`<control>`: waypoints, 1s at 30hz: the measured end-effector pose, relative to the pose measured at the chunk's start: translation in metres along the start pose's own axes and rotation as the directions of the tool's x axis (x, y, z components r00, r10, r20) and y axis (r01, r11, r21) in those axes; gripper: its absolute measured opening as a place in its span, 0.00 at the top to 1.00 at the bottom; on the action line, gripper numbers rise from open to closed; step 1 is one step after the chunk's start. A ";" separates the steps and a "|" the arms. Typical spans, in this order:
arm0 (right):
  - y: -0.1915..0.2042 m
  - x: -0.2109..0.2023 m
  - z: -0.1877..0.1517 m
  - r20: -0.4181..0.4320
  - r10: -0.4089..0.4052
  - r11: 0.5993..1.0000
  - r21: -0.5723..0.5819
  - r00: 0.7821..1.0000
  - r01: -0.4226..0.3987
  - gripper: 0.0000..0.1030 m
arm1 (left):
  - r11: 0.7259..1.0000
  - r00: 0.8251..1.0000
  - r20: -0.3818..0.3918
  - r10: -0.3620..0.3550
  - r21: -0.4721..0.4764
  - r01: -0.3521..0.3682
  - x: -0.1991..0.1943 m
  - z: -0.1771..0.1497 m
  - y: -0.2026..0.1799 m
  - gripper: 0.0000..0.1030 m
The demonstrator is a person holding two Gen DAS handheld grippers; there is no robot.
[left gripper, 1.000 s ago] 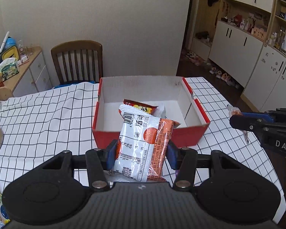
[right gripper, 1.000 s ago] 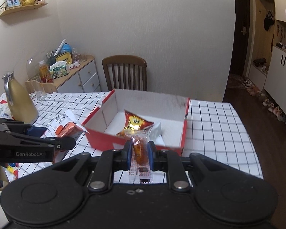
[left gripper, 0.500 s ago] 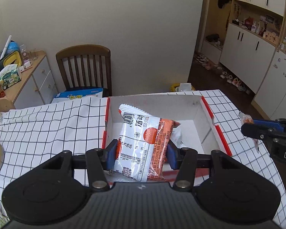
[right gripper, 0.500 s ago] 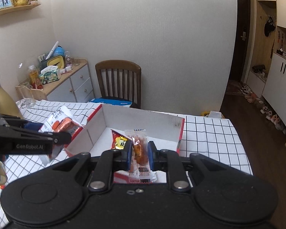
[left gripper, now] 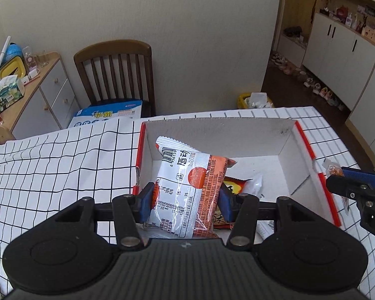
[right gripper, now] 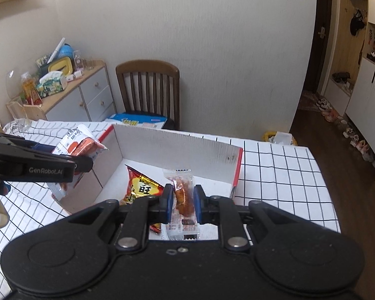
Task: Organize snacks
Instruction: 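Carry both held packets over the red box with both tools, then open both tools to release the packets into the box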
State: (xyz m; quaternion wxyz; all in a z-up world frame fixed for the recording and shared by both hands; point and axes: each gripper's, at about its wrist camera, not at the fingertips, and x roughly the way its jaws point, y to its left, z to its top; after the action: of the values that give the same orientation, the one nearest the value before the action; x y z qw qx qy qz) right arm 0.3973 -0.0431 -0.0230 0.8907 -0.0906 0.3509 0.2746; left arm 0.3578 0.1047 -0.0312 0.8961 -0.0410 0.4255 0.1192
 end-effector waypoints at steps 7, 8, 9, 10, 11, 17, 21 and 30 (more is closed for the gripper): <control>-0.005 0.036 0.000 -0.075 0.001 1.000 0.016 0.997 0.000 0.85 | 1.000 0.997 -0.078 0.000 -0.007 0.000 0.040 0.001 0.004 0.50; -0.005 0.040 -0.001 -0.083 -0.004 1.000 0.016 0.997 0.005 0.85 | 1.000 0.996 -0.083 0.007 0.000 -0.007 0.044 0.001 0.003 0.50; -0.005 0.045 -0.001 -0.091 -0.005 1.000 0.016 0.996 0.006 0.85 | 1.000 0.996 -0.092 0.009 0.003 -0.008 0.048 0.001 0.002 0.50; -0.006 0.050 -0.002 -0.100 -0.005 1.000 0.016 0.995 0.006 0.85 | 1.000 0.995 -0.100 0.009 0.005 -0.008 0.051 0.001 0.001 0.50; -0.006 0.054 -0.003 -0.109 -0.007 1.000 0.014 0.994 0.009 0.85 | 1.000 0.994 -0.105 0.011 0.011 -0.010 0.055 0.002 0.000 0.50; -0.005 0.077 -0.010 -0.157 -0.030 0.999 0.006 0.987 0.032 0.85 | 0.999 0.988 -0.147 0.047 0.035 -0.042 0.077 0.000 -0.002 0.50; -0.007 0.090 -0.015 -0.188 -0.035 0.999 0.003 0.982 0.036 0.85 | 0.999 0.983 -0.178 0.048 0.028 -0.044 0.088 -0.001 -0.002 0.50; 0.000 0.103 -0.021 -0.232 -0.044 0.999 -0.038 0.972 0.037 0.85 | 0.995 0.978 -0.194 0.081 0.077 -0.067 0.100 -0.007 -0.011 0.51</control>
State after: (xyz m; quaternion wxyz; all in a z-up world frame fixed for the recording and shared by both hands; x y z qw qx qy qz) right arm 0.4471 -0.0068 -0.1085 0.8472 -0.1444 0.4462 0.2497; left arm 0.4163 0.1110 -0.1137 0.8456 -0.0053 0.5170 0.1329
